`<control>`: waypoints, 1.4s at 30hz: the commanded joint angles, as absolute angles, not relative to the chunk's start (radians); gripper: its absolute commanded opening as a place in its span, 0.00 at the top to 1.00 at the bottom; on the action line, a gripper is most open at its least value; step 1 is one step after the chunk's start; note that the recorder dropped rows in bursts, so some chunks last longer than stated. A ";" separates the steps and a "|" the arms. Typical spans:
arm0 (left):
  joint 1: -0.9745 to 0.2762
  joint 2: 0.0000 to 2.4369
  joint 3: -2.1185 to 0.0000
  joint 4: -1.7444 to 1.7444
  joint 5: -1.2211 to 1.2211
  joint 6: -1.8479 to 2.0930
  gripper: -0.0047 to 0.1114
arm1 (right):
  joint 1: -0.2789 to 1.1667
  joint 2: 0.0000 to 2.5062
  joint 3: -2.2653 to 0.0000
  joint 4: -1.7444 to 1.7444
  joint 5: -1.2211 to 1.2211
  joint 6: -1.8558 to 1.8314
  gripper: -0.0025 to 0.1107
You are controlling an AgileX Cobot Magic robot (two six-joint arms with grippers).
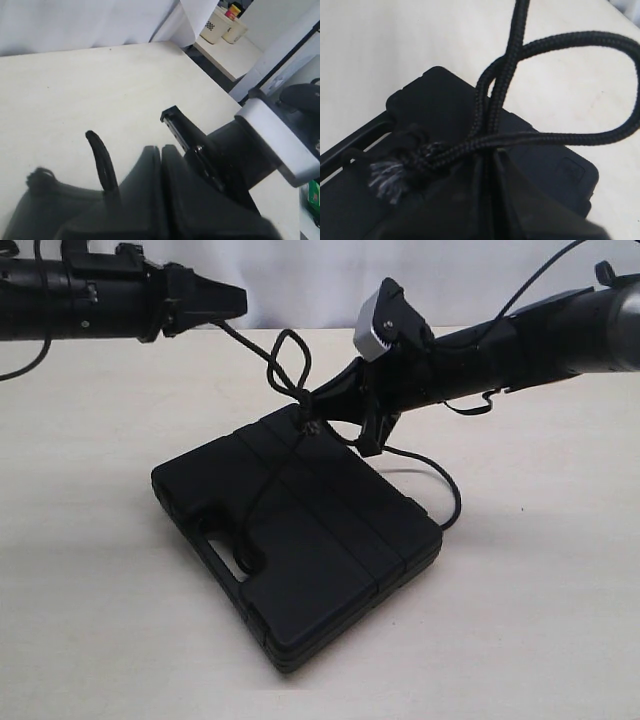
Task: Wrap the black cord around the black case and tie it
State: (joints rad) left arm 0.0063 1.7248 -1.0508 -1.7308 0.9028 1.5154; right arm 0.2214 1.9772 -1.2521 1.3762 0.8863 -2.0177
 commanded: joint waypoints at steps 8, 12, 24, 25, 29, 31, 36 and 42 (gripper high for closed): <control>0.021 1.629 -1.089 -1.126 0.726 0.939 0.96 | 0.223 1.978 -1.257 1.405 0.897 -1.986 0.94; 0.021 1.671 -1.089 -1.195 0.723 0.941 0.95 | 0.223 1.978 -1.257 1.409 0.897 -1.966 0.94; 0.021 1.749 -1.089 -1.602 0.788 1.109 0.55 | 0.223 1.978 -1.257 1.409 0.897 -1.966 0.94; 0.021 1.757 -1.089 -1.636 0.790 1.136 0.55 | 0.223 1.978 -1.257 1.409 0.897 -1.966 0.94; 0.021 1.791 -1.089 -1.712 0.765 1.151 0.55 | 0.223 1.978 -1.257 1.409 0.897 -1.966 0.94; 0.021 1.819 -1.091 -1.721 0.783 1.151 0.55 | 0.223 1.978 -1.257 1.409 0.897 -1.966 0.94; 0.021 1.878 -1.122 -1.744 0.862 1.175 0.55 | 0.223 1.978 -1.257 1.409 0.897 -1.966 0.94; 0.021 1.887 -1.132 -1.744 0.867 1.230 0.71 | 0.223 1.978 -1.257 1.408 0.897 -1.960 0.94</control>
